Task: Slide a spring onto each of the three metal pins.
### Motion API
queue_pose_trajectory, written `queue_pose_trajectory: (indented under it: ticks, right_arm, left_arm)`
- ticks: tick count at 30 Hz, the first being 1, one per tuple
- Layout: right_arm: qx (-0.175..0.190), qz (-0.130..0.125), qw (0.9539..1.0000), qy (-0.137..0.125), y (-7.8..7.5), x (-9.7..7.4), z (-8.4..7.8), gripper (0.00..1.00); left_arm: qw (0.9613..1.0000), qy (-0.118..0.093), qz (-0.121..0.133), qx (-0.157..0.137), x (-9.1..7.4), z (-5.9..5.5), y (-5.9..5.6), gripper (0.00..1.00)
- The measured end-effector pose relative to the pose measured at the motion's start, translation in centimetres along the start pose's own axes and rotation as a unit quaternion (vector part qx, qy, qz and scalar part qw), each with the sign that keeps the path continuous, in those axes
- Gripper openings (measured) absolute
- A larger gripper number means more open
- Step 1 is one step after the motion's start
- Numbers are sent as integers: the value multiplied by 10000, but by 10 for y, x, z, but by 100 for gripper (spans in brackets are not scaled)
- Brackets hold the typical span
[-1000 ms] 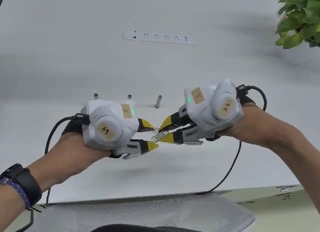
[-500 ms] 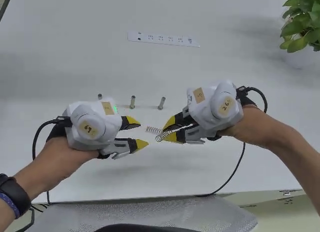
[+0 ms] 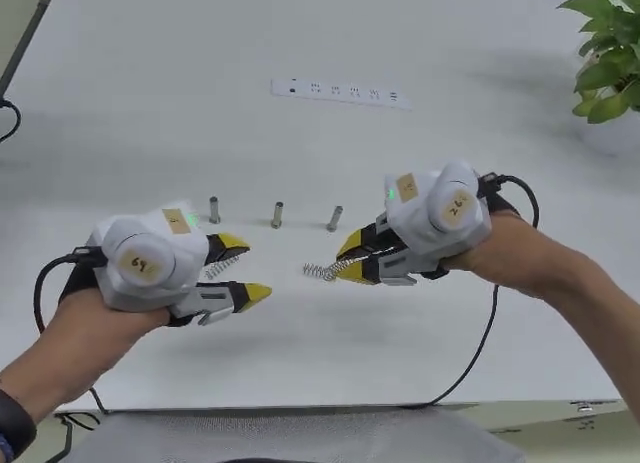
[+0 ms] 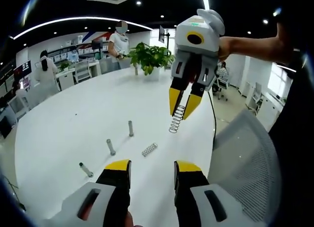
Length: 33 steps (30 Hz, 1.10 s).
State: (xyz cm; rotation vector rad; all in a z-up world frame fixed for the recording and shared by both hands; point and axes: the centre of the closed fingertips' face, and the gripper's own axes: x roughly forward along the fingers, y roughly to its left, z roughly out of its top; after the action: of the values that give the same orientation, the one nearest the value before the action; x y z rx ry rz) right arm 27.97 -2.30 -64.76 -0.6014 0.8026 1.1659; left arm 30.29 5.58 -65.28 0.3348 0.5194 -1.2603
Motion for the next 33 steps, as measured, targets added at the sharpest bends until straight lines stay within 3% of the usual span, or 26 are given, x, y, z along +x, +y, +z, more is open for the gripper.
queue_pose_trajectory:
  ticks: [13, 24, 33]
  right_arm:
    - [86, -36, 9999, 76, -18, 11, 0, 9]
    - [171, -101, 9998, 55, -40, 19, 11, 9]
    - [197, -97, 9997, 94, -54, 29, 20, 9]
  left_arm:
    - [9981, -4, 469, -412, -25, -19, 23, 36]
    - [9934, -4, 876, -736, -49, -36, 42, 44]
    - [9900, 37, 1066, -928, -66, -52, 50, 54]
